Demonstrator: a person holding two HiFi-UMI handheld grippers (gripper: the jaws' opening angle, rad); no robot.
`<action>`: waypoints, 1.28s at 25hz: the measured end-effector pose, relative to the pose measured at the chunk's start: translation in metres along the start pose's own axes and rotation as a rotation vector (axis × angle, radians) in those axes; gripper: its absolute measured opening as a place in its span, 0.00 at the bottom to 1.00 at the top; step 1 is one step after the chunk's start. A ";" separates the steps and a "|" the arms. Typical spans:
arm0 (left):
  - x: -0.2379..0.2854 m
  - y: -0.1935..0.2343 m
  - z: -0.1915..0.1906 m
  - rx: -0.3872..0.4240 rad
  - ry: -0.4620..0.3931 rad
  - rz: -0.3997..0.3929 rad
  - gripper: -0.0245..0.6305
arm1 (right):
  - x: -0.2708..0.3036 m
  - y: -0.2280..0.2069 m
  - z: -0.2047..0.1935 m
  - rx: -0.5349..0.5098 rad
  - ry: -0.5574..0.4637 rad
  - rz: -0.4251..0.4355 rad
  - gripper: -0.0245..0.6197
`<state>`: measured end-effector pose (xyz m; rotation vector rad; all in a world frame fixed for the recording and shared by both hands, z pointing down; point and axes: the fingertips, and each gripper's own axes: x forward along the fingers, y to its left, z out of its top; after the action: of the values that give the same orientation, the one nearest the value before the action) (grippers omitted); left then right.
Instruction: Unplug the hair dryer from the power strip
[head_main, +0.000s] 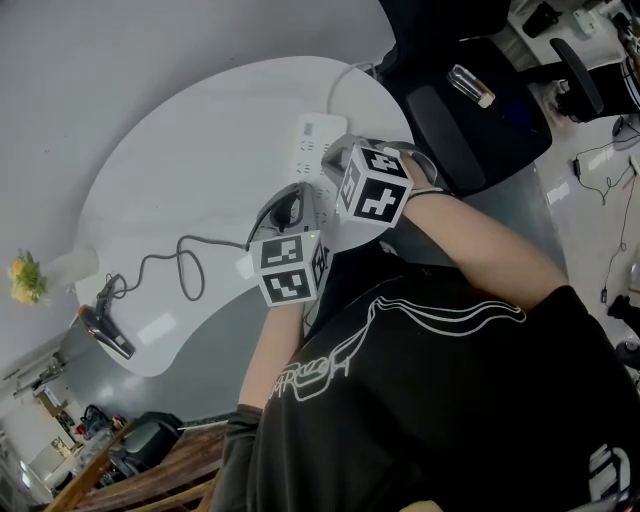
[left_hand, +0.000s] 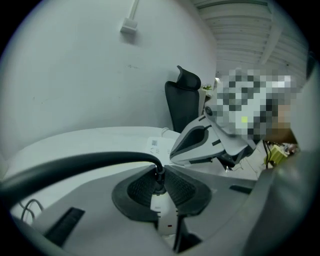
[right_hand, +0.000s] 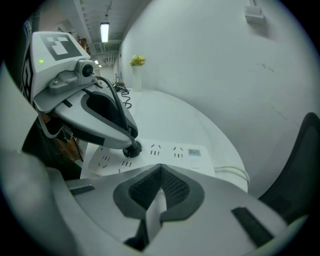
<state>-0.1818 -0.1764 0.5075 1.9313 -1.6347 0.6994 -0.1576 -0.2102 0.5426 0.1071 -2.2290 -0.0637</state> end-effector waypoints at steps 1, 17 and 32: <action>-0.001 -0.001 0.001 0.029 0.000 -0.001 0.11 | -0.001 0.000 0.000 0.008 0.006 0.001 0.03; -0.001 0.000 0.000 0.000 0.011 -0.077 0.11 | 0.001 0.000 0.001 0.007 0.054 -0.020 0.03; -0.006 -0.005 0.003 0.248 0.026 -0.037 0.10 | 0.002 0.000 0.001 -0.002 0.069 -0.002 0.03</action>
<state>-0.1778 -0.1732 0.5007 2.1074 -1.5525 0.9461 -0.1595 -0.2099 0.5433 0.1090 -2.1597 -0.0627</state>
